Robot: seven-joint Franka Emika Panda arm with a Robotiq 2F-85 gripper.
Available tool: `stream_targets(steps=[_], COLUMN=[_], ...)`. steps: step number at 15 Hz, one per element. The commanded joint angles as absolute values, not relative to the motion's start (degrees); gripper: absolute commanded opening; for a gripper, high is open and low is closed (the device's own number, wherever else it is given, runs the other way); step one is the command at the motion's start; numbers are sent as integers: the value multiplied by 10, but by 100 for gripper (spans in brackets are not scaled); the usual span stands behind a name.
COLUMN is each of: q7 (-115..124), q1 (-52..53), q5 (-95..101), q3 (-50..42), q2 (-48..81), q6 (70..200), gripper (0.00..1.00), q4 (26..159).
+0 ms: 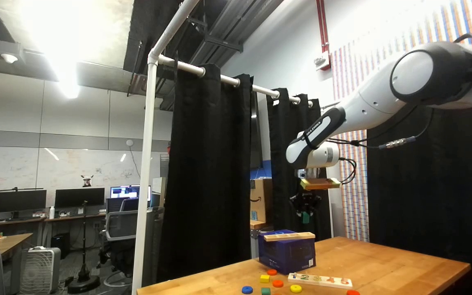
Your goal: Put the green toy on top of the wooden object.
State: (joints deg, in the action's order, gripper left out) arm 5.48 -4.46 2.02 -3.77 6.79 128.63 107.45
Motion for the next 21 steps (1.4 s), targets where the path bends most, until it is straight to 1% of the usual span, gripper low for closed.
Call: stream_targets(steps=[1,10,16,21], q7=[61,54,56,55], q1=[-47,-72,-74,-76], q5=[28,19,20,18], q3=[-48,-67,-65,-63], q2=[162,296,344,366], q6=[1239,1169,1125,1105], gripper=[11,12,12,12], q4=[958,797,713,672])
